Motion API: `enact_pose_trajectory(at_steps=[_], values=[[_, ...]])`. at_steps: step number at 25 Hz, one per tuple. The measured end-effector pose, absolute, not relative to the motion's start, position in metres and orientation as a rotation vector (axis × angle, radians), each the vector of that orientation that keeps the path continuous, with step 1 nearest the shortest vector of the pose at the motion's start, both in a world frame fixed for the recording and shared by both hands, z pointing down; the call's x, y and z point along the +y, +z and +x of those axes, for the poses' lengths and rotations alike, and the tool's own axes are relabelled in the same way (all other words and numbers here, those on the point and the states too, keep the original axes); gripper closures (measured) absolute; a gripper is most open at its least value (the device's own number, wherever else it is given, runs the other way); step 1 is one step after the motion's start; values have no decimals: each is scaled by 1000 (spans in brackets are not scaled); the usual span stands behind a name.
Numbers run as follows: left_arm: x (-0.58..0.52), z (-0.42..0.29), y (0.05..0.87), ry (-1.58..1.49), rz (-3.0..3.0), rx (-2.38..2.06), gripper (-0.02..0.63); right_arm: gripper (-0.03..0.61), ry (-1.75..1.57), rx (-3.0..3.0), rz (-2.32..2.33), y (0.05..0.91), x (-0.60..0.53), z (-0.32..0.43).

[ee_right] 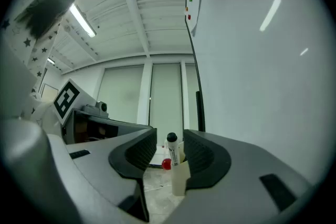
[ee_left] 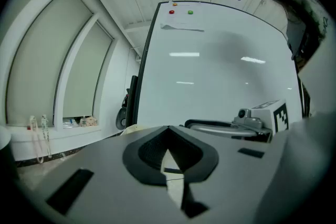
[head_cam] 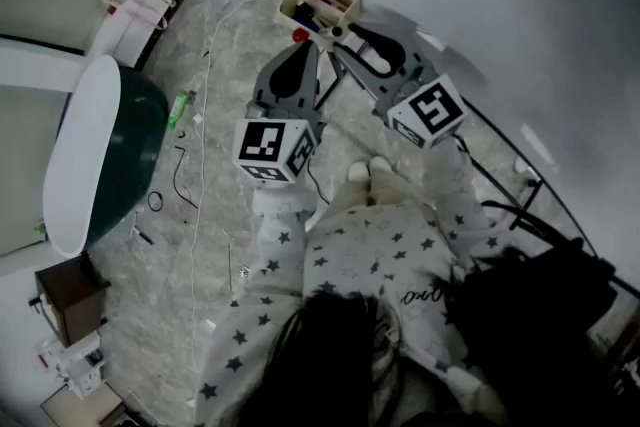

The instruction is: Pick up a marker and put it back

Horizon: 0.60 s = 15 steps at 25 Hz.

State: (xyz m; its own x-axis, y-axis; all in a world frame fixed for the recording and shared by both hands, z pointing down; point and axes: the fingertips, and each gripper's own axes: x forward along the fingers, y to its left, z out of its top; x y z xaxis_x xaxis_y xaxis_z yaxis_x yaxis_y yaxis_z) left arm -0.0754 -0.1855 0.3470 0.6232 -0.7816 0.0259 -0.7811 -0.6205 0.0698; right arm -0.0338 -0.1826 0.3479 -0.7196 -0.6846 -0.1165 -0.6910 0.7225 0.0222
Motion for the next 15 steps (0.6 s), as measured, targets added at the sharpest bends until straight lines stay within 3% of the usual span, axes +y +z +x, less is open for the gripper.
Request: enact_pose_trajectory(at_steps=[2, 15], values=[[-186, -77, 346, -9, 2751, -1348, 614, 400, 66, 2825, -1113, 352, -186, -38], [-204, -99, 361, 30, 2677, -1476, 614, 408, 109, 2884, -1162, 375, -219, -63]])
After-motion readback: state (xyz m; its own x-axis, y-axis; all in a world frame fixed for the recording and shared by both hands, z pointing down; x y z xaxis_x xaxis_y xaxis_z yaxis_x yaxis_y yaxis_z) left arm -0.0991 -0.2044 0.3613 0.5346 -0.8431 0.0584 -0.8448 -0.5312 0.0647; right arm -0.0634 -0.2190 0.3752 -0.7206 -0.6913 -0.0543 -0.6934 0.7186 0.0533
